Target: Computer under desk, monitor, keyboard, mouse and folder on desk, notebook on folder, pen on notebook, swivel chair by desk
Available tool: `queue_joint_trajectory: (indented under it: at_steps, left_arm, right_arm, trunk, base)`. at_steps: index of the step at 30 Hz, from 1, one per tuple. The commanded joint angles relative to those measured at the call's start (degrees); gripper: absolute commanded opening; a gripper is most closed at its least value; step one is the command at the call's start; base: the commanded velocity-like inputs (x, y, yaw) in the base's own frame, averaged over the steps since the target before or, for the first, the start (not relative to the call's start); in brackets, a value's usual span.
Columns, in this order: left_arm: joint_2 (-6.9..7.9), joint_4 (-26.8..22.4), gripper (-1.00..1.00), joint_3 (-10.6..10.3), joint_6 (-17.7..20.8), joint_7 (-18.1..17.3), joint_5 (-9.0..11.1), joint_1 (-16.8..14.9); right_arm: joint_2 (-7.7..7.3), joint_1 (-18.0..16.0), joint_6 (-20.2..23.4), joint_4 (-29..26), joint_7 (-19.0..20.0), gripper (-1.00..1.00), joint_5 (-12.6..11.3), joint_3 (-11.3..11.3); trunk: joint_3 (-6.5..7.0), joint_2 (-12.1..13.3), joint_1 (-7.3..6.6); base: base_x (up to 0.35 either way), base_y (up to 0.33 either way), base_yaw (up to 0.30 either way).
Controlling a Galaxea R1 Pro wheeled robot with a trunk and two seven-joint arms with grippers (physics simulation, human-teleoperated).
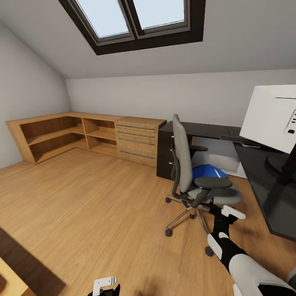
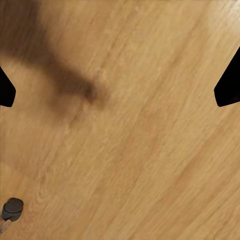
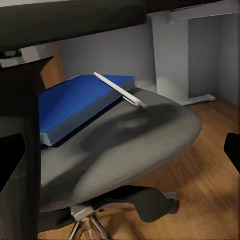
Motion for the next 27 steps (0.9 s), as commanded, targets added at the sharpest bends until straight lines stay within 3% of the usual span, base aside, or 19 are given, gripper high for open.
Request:
queue_joint_trajectory:
  at_steps: [1,8,27]
  left_arm:
    - [0.01,-0.06,1.0,-0.01,0.18,-0.13,0.59,-0.01]
    - [0.04,-0.06,1.0,0.0,0.18,-0.13,0.65,-0.01]
    - [0.04,-0.06,1.0,0.0,0.18,-0.13,0.68,-0.01]
  right_arm:
    - [-0.08,-0.03,-0.17,0.02,0.03,1.0,-0.14,-0.26]
    - [-0.47,-0.04,-0.11,0.02,0.04,1.0,-0.1,-1.47]
    - [-0.37,-0.06,-0.06,0.05,0.04,1.0,-0.01,-1.52]
  trunk:
    - [-0.06,-0.02,-0.01]
    - [-0.06,-0.02,-0.01]
    - [-0.06,-0.02,-0.01]
  base:
    - [0.032,-0.045,0.0]
    - [0.134,-0.115,0.0]
    - [0.04,-0.011,0.0]
